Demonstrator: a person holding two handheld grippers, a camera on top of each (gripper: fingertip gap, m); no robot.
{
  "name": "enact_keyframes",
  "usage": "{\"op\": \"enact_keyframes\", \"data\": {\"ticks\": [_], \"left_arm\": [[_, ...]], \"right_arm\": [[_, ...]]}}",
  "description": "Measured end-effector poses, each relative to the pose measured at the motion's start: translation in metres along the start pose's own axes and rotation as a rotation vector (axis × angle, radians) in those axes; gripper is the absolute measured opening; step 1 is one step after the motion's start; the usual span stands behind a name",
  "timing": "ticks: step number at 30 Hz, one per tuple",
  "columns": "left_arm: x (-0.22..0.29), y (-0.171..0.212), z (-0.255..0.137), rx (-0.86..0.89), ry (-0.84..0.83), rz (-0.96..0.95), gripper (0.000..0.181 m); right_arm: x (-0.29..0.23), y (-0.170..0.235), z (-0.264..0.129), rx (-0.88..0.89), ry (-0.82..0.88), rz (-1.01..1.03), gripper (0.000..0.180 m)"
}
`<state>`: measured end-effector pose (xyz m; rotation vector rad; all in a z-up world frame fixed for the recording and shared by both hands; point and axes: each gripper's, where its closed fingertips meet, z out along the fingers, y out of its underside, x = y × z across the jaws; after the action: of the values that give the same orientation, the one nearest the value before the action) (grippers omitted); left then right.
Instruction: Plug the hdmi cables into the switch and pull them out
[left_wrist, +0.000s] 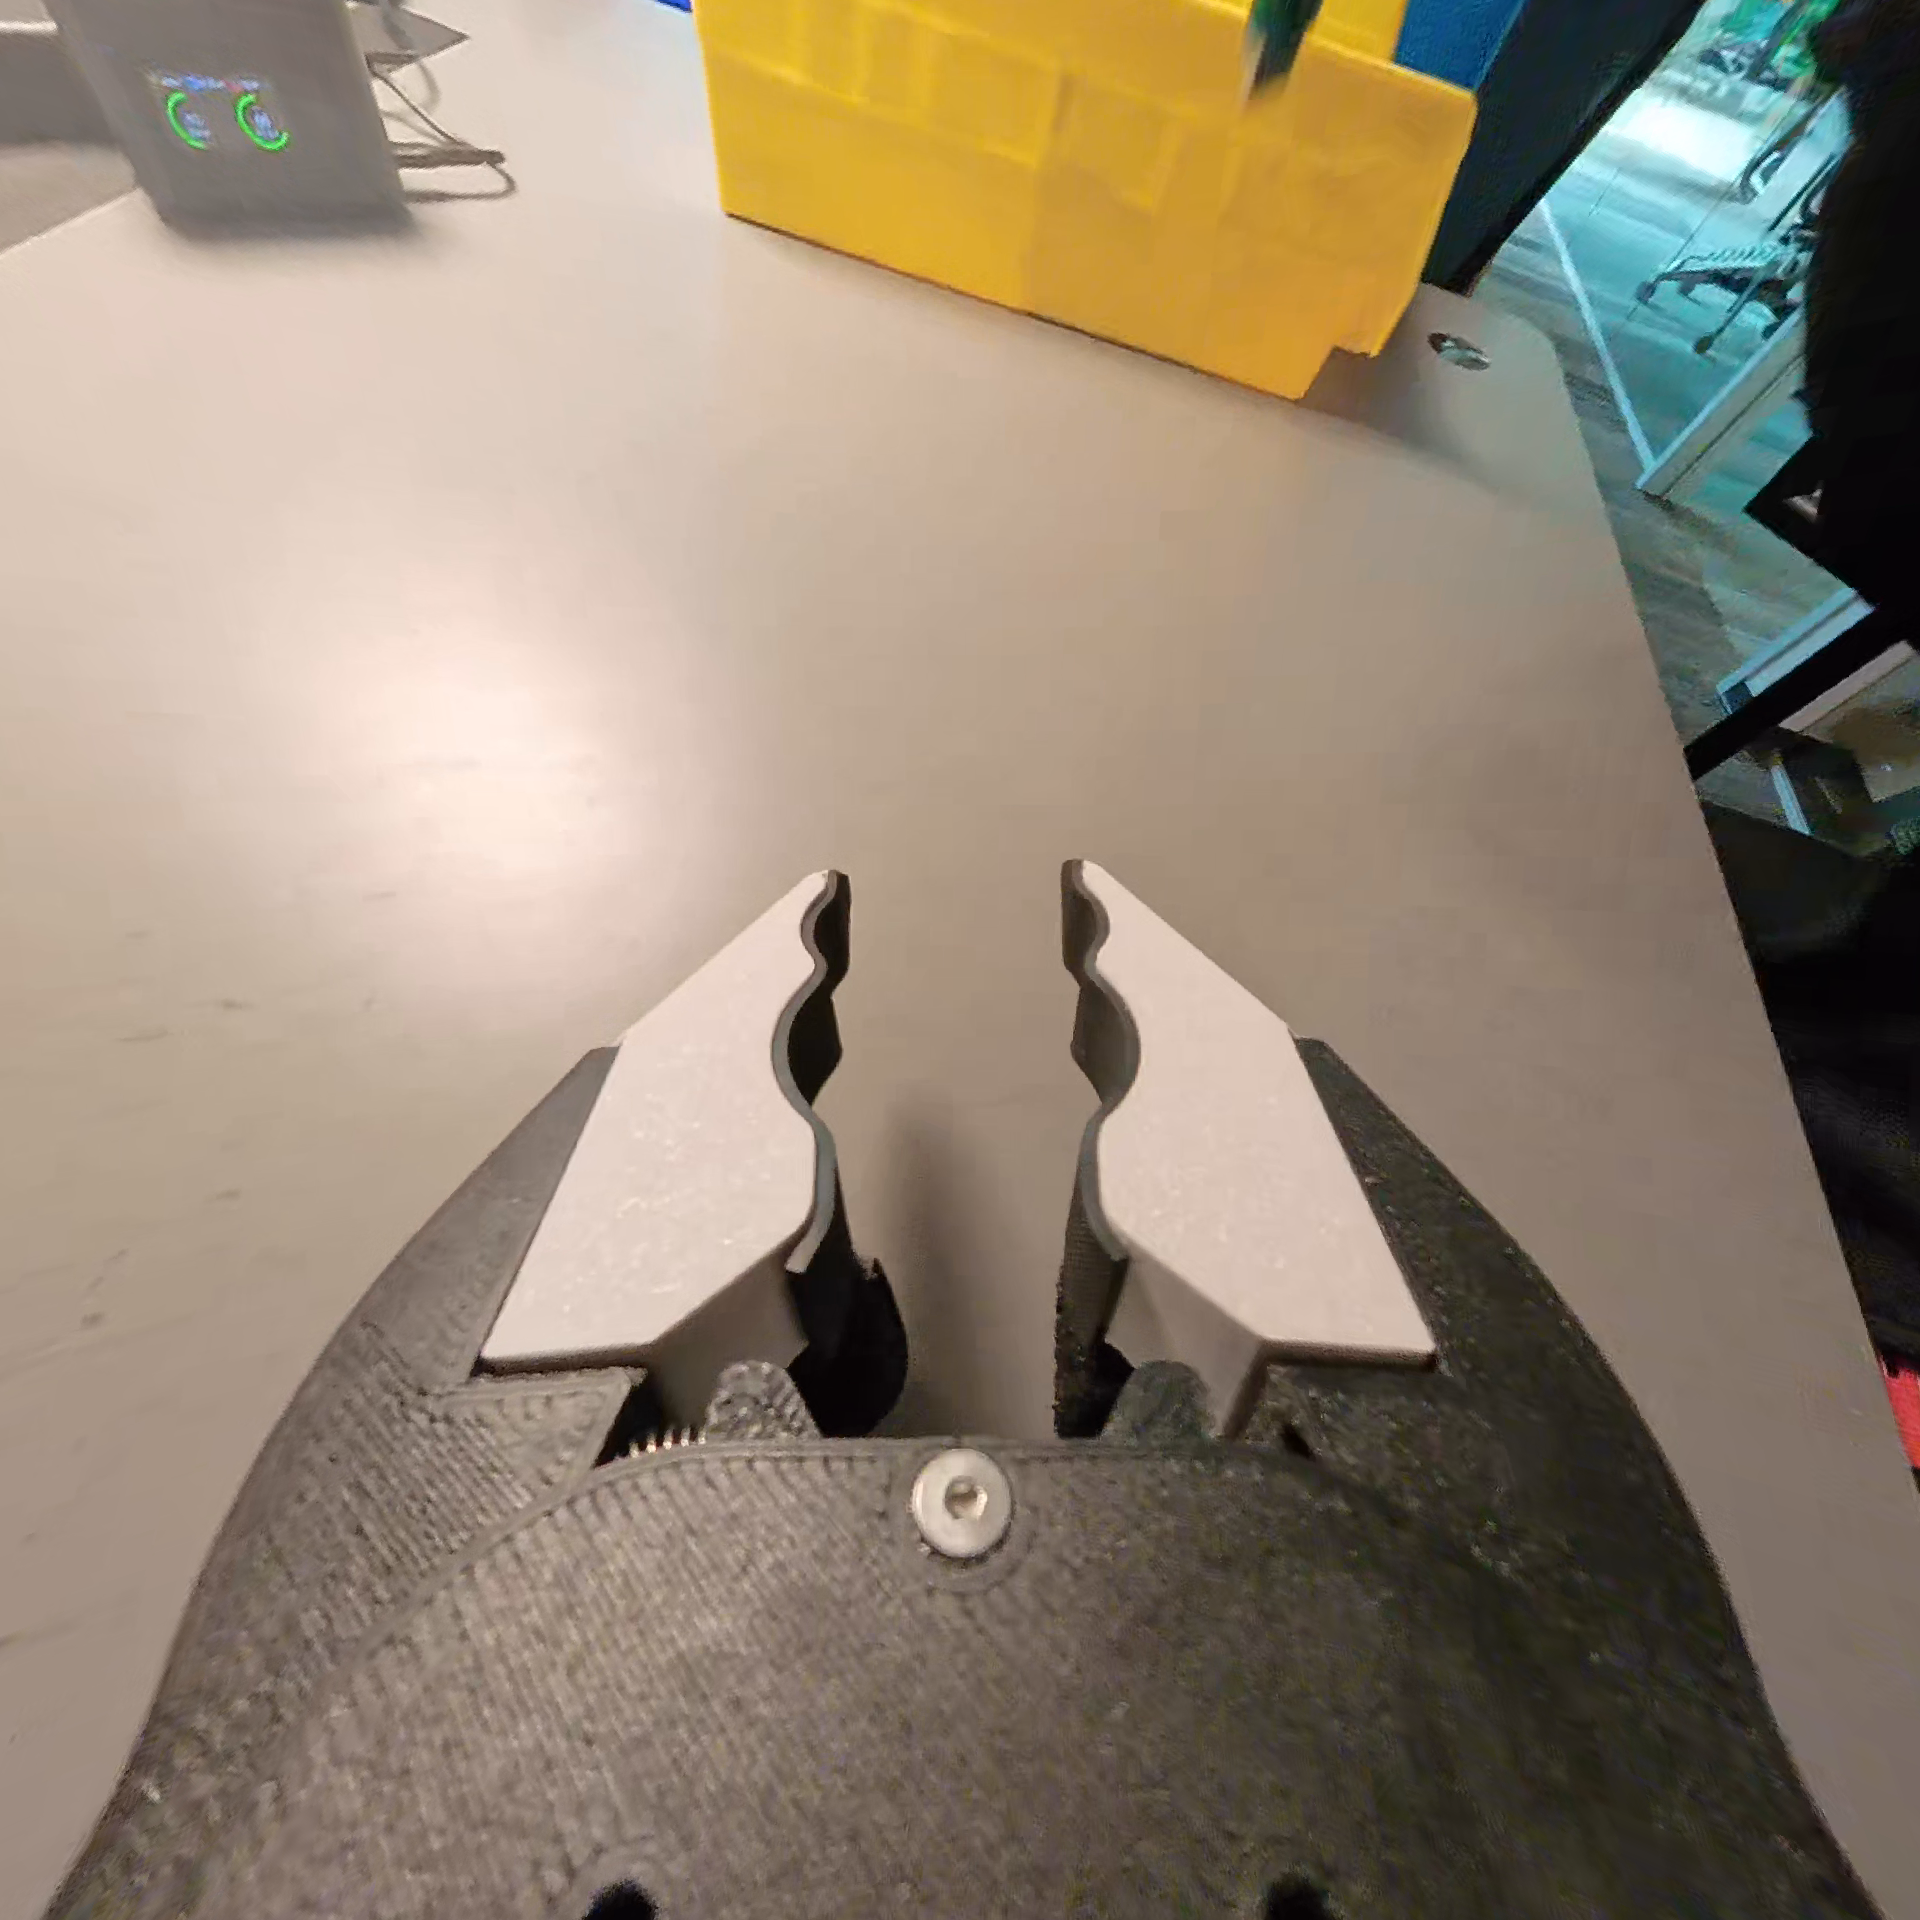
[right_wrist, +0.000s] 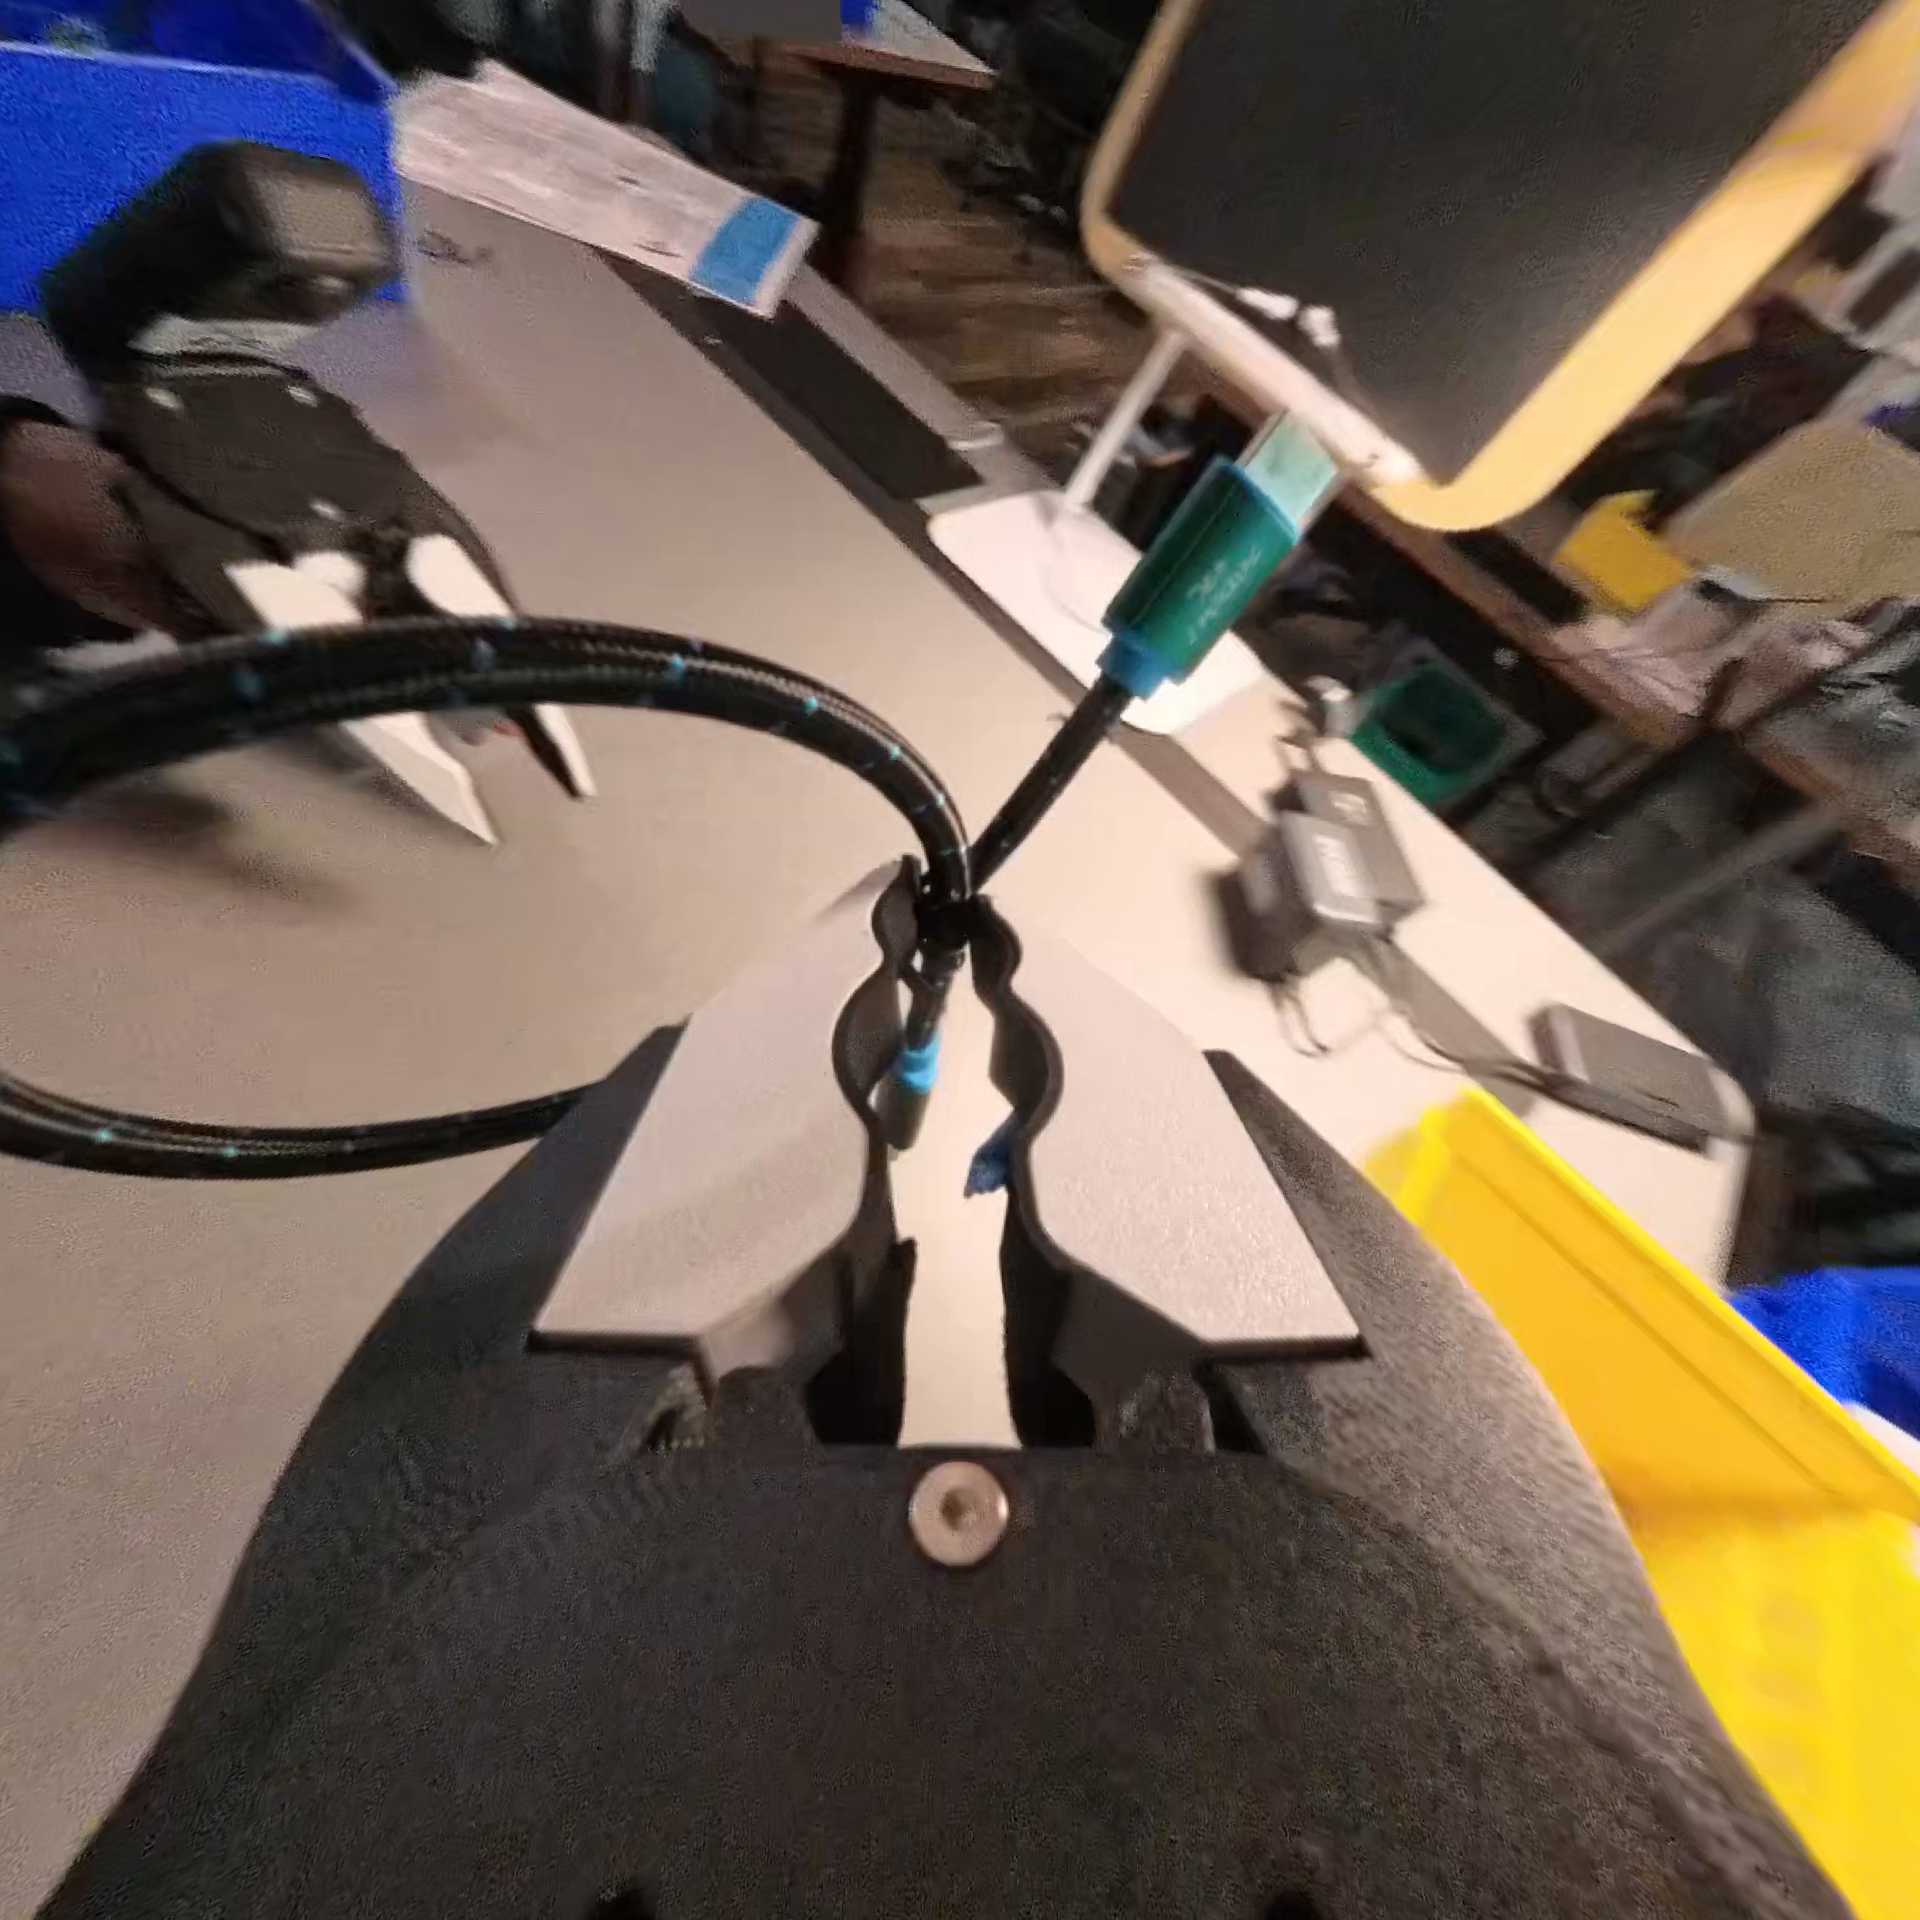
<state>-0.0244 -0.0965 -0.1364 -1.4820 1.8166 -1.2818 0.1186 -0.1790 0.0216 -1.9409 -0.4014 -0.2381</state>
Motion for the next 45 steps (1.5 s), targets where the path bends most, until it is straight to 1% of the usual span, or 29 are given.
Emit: {"op": "enact_keyframes", "data": {"ticks": [2,4,6,8,12,15,17,20,25,27,29,30,34,37,40,42,43,45], "left_arm": [[-0.002,0.0,0.001,-0.004,-0.011,-0.004,0.04],[-0.003,0.001,0.001,-0.005,-0.016,-0.004,0.038],[-0.004,0.002,0.002,-0.014,-0.024,-0.005,0.037],[-0.004,0.003,0.003,-0.024,-0.03,0.0,0.036],[-0.005,0.002,0.002,-0.02,-0.042,0.002,0.034],[-0.006,0.0,0.001,-0.001,-0.043,-0.004,0.033],[-0.007,-0.001,0.0,0.006,-0.045,-0.016,0.033],[-0.009,-0.002,-0.001,0.012,-0.04,-0.03,0.033],[-0.008,-0.002,-0.001,0.012,-0.042,-0.026,0.033],[-0.008,-0.001,0.0,0.008,-0.044,-0.018,0.033],[-0.007,-0.001,0.0,0.004,-0.044,-0.013,0.033],[-0.007,-0.001,0.0,0.002,-0.043,-0.014,0.033],[-0.006,0.001,0.001,-0.01,-0.034,-0.021,0.033],[-0.005,0.001,0.001,-0.009,-0.03,-0.023,0.033],[-0.006,0.001,0.001,-0.01,-0.037,-0.025,0.033],[-0.008,0.002,0.002,-0.013,-0.048,-0.03,0.034],[-0.009,0.002,0.002,-0.013,-0.053,-0.033,0.035],[-0.011,0.002,0.001,-0.011,-0.068,-0.04,0.037]], "right_arm": [[0.058,0.018,-0.042,-0.082,0.2,-0.065,0.01],[0.11,0.046,-0.078,-0.212,0.374,-0.189,0.011],[0.145,0.082,-0.098,-0.338,0.463,-0.326,0.011],[0.164,0.121,-0.102,-0.429,0.482,-0.429,0.01],[0.152,0.196,-0.08,-0.56,0.306,-0.665,0.011],[0.137,0.233,-0.067,-0.674,0.16,-0.797,0.012],[0.131,0.242,-0.058,-0.693,0.091,-0.839,0.012],[0.126,0.243,-0.044,-0.678,0.018,-0.876,0.013],[0.109,0.274,-0.031,-0.778,-0.17,-0.966,0.011],[0.115,0.27,-0.03,-0.788,-0.154,-1.008,0.011],[0.129,0.259,-0.035,-0.816,-0.099,-1.064,0.022],[0.132,0.253,-0.038,-0.82,-0.084,-1.06,0.027],[0.142,0.228,-0.055,-0.812,-0.024,-0.982,0.035],[0.154,0.205,-0.073,-0.801,0.082,-0.914,0.036],[0.147,0.164,-0.082,-0.665,0.188,-0.715,0.034],[0.12,0.13,-0.077,-0.508,0.193,-0.535,0.03],[0.1,0.111,-0.072,-0.42,0.17,-0.453,0.028],[0.045,0.08,-0.056,-0.251,0.059,-0.323,0.027]]}}
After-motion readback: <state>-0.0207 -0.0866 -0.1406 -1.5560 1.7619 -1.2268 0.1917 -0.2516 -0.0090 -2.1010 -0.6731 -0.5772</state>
